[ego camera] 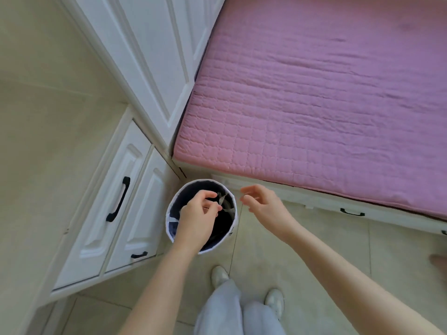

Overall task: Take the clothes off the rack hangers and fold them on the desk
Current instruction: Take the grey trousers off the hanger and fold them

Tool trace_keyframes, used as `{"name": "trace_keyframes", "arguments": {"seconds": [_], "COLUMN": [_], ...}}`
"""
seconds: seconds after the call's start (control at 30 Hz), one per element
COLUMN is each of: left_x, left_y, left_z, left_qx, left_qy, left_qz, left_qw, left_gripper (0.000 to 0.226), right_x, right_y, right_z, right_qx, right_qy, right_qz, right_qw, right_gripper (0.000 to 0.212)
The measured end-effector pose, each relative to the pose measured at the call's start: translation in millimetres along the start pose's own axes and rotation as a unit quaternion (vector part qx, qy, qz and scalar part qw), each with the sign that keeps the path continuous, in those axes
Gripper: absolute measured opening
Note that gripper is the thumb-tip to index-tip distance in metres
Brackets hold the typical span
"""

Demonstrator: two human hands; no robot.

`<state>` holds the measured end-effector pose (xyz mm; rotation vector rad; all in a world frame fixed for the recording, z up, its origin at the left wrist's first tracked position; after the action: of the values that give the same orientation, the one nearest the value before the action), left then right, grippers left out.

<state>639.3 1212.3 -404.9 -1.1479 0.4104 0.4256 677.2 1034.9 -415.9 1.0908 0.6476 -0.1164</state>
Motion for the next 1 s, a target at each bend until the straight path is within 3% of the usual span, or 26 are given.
{"name": "trace_keyframes", "arguments": {"seconds": [0.23, 0.43, 0.83, 1.0], "left_x": [-89.6, -179.5, -401.6, -497.6], "left_y": [-79.3, -123.2, -130.7, -117.4], "left_z": [-84.7, -212.2, -435.5, -541.5], "left_qx": [0.09, 0.171, 0.198, 0.241], "left_qy": [0.089, 0.205, 0.342, 0.428], "left_qz": [-0.093, -0.178, -0.246, -0.266], "left_qw": [0.988, 0.947, 0.885, 0.829], "left_gripper": [0.014, 0.01, 0.022, 0.015], "right_x": [-139.9, -291.0, -628.9, -745.5], "right_y": [-18.9, -90.4, -270.2, -332.1], "right_z": [86.1, 165.0, 230.6, 247.7], "right_qx": [0.074, 0.079, 0.136, 0.163], "right_qy": [-0.149, -0.293, -0.475, -0.537], "right_qz": [0.022, 0.004, -0.102, -0.139], "right_qw": [0.986, 0.953, 0.863, 0.816], "right_gripper": [0.015, 0.017, 0.02, 0.02]}}
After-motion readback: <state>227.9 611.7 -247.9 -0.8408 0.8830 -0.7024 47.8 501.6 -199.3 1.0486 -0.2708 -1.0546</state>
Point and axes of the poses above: each hand's wrist, its own x-axis towards the middle knuckle, its own z-axis out of the back of the hand, y = z × x, the point moved 9 cm from there along x, towards the middle knuckle, and after that the axes turned 5 degrees about y, right-handed, at the moved point
